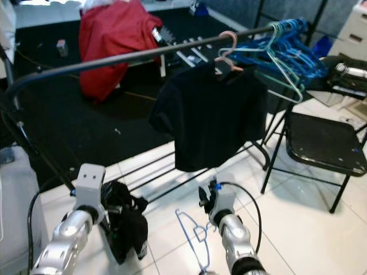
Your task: Hang hanger
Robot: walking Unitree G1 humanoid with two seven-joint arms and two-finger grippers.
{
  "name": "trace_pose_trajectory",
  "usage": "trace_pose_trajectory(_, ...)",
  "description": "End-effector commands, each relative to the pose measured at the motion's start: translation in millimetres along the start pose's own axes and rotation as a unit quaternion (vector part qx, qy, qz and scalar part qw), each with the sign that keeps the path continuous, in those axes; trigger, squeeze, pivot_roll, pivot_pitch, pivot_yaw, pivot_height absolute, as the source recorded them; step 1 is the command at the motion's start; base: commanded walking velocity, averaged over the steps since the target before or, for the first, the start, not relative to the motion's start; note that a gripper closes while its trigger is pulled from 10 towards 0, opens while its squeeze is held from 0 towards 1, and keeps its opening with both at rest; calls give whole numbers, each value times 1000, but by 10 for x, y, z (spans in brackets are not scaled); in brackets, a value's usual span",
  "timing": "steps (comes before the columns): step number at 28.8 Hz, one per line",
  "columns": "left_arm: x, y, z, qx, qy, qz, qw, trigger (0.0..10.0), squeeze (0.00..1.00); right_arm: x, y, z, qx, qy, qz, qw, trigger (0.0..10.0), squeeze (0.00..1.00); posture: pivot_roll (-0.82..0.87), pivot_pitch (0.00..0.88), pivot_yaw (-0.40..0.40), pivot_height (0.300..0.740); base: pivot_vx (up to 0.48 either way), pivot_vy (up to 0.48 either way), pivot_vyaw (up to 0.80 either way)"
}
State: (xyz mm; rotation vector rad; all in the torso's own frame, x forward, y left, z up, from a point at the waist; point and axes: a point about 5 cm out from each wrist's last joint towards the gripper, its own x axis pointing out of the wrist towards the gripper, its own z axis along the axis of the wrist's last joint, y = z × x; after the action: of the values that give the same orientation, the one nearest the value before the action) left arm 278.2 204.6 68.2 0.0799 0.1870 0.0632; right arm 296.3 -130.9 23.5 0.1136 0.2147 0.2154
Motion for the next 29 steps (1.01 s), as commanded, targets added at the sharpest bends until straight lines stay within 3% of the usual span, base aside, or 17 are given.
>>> trace_pose_trajectory(1,-14,59,-29,-16,-3,18,1000,10000,0,-17,-28,-12,4,4,-18,1000,10000,0,0,56,-25,740,0,0,0)
trace_pose_trajectory(4,5,96,-44,-53,-3,19,998,10000,0,-21,-1,-54,5,5,-34,999,10000,0,21,41,-19,740,0,0,0)
trace_pose_trajectory(8,10,103,-31,-56,-12,15,998,10000,0,9,73,-42,33,0,-28,999,10000,0,32,49,-21,740,0,0,0)
trace_pose_trajectory(12,17,131,-33,-67,-15,27,997,10000,0,43,98,17,29,-10,-32,999,10000,0,34,53,-17,740,0,0,0)
trace_pose_trajectory(18,42,195,-40,-64,-12,44,997,10000,0,141,154,184,40,-36,-44,998,10000,0,21,92,12,740,0,0,0)
trace_pose_trajectory(23,67,100,34,-24,-31,11,999,10000,0,84,106,89,44,-23,-43,998,10000,0,30,98,12,740,0,0,0)
trace_pose_trajectory(29,96,71,83,-24,-42,-1,999,10000,0,57,97,62,40,-20,-31,998,10000,0,21,105,25,740,0,0,0)
